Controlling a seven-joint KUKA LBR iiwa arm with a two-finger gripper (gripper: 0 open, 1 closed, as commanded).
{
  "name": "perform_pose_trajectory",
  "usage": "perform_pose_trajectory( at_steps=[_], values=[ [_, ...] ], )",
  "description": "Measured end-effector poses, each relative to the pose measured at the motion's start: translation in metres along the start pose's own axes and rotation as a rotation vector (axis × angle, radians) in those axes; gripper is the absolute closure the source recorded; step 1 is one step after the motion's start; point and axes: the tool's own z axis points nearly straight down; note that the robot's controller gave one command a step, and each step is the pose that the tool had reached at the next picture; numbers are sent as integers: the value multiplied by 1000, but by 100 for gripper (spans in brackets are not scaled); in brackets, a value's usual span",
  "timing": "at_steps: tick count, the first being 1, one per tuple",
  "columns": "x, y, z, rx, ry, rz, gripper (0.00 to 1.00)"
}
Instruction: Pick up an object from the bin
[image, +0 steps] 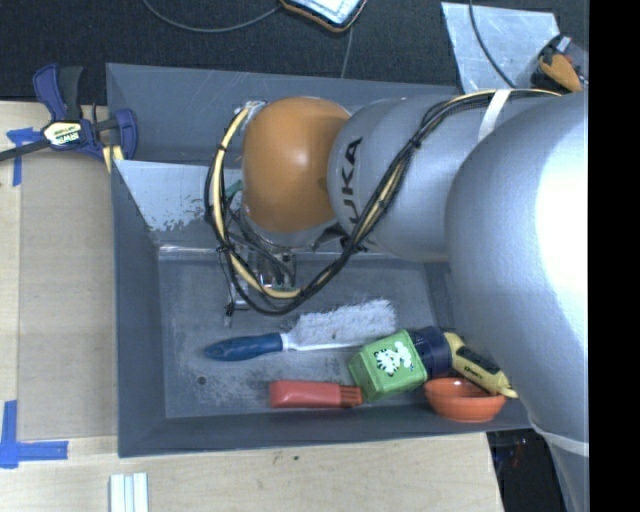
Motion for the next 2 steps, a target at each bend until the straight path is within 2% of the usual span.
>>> perform_pose_trajectory(
  at_steps=[1, 2],
  values=[
    [-2, -1, -5, -3, -8, 4, 0],
    [11, -101, 58, -2, -11, 116, 0]
  ],
)
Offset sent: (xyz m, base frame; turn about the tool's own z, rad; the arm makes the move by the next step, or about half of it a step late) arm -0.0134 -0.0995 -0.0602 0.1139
